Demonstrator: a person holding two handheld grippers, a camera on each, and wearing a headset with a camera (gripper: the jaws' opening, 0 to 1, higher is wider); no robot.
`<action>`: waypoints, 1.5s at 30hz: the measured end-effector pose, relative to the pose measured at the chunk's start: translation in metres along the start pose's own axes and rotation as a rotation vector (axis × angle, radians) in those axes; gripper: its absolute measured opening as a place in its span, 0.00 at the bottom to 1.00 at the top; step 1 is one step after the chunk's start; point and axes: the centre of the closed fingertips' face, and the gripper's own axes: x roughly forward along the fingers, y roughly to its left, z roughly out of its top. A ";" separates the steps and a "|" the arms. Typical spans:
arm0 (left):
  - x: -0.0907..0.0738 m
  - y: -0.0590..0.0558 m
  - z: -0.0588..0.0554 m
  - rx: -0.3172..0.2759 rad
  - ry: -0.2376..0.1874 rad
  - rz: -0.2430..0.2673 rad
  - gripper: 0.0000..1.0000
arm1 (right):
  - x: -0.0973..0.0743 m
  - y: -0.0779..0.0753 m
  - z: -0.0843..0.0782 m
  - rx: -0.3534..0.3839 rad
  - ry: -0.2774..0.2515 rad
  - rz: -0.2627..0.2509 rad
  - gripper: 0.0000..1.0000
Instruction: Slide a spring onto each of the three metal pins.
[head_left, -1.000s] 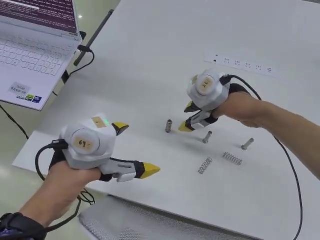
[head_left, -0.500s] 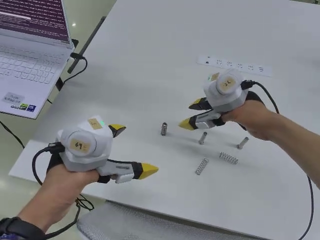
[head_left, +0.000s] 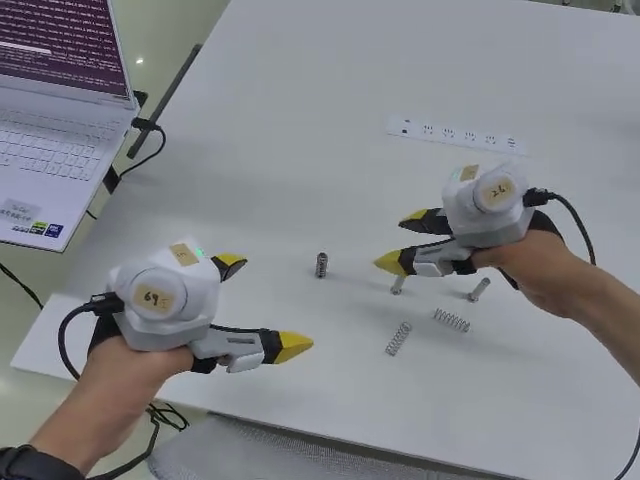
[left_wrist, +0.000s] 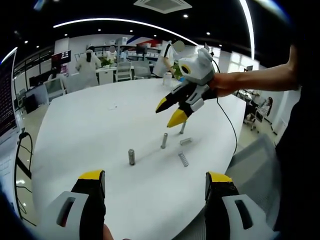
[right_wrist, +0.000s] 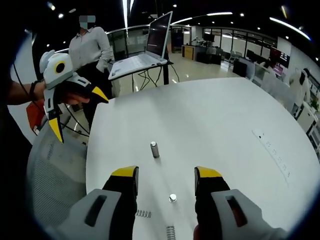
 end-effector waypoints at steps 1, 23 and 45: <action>0.000 0.000 0.000 0.001 0.000 -0.001 0.79 | -0.003 -0.001 -0.001 0.002 -0.004 -0.007 0.44; 0.005 -0.004 0.007 0.026 0.008 -0.016 0.79 | -0.060 0.008 -0.031 0.123 -0.093 -0.109 0.54; 0.007 -0.007 0.016 0.042 0.008 -0.023 0.79 | -0.105 0.028 -0.078 0.262 -0.138 -0.181 0.68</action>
